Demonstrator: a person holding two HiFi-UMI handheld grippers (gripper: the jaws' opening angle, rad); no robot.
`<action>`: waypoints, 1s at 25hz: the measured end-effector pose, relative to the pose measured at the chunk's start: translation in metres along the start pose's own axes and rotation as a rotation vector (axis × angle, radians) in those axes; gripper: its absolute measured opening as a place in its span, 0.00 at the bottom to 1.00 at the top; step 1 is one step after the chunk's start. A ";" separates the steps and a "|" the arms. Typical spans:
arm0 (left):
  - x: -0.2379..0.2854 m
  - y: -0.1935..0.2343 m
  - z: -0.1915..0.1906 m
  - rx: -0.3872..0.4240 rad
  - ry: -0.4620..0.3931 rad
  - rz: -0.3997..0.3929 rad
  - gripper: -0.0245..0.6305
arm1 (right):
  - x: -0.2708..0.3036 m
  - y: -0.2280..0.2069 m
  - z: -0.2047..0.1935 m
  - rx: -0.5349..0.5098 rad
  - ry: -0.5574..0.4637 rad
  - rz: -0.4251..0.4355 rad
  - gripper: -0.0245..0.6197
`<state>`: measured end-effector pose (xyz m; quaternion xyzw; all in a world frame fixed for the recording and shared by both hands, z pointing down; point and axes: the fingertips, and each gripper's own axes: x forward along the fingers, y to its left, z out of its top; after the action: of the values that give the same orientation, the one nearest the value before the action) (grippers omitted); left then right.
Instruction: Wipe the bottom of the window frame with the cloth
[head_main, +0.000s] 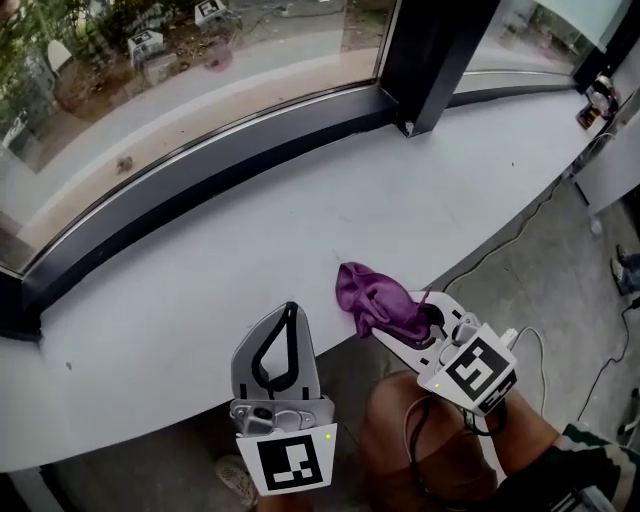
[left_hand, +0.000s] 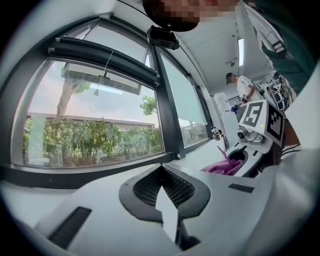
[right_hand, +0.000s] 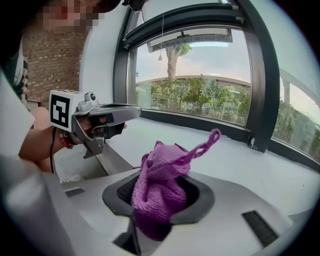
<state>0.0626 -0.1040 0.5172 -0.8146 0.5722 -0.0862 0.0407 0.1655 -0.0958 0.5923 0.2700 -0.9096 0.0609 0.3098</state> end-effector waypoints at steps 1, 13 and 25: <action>-0.001 0.000 -0.001 0.000 0.005 -0.004 0.04 | 0.001 0.002 0.001 0.001 0.003 0.008 0.26; -0.015 0.023 0.004 -0.002 -0.004 0.034 0.04 | 0.025 0.049 0.022 -0.042 -0.011 0.137 0.26; -0.071 0.090 -0.007 0.035 0.005 0.161 0.04 | 0.059 0.097 0.052 -0.134 0.010 0.210 0.26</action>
<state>-0.0450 -0.0680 0.5022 -0.7648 0.6344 -0.0948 0.0600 0.0473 -0.0553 0.5912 0.1516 -0.9334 0.0334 0.3236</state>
